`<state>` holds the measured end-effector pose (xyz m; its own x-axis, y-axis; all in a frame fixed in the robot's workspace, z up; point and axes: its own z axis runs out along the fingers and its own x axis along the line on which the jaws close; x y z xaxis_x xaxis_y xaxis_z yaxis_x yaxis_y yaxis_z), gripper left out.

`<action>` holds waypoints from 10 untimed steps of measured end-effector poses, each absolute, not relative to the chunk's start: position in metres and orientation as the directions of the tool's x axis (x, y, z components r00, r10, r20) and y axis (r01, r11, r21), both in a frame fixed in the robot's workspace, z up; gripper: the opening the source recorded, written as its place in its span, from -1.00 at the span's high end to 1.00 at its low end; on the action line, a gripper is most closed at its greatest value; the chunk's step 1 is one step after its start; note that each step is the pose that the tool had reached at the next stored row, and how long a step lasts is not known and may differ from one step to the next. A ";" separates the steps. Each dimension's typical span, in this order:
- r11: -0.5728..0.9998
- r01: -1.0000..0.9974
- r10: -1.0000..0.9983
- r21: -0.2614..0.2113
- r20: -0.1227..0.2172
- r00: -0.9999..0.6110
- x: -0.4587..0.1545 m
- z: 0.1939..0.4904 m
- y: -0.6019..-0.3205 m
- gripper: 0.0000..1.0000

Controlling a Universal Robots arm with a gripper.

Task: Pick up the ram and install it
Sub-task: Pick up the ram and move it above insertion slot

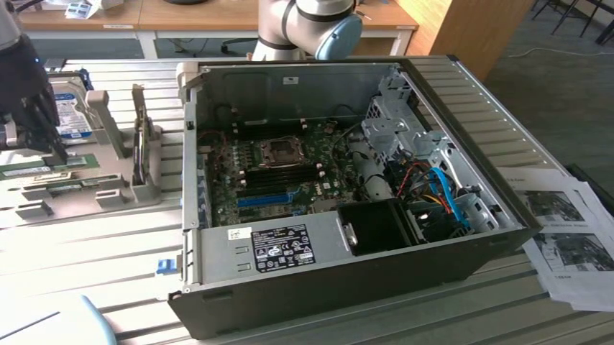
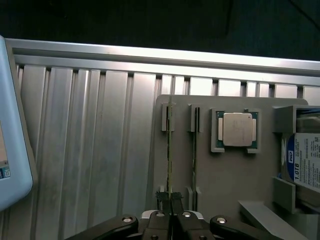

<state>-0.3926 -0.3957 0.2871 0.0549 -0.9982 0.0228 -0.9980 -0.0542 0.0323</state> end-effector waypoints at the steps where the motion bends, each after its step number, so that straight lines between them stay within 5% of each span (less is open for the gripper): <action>1: -0.054 -0.998 -0.998 0.032 0.023 0.054 -0.393 0.289 -0.396 0.78; 10: -0.049 -0.998 -0.999 0.032 0.023 0.050 -0.393 0.304 -0.396 0.78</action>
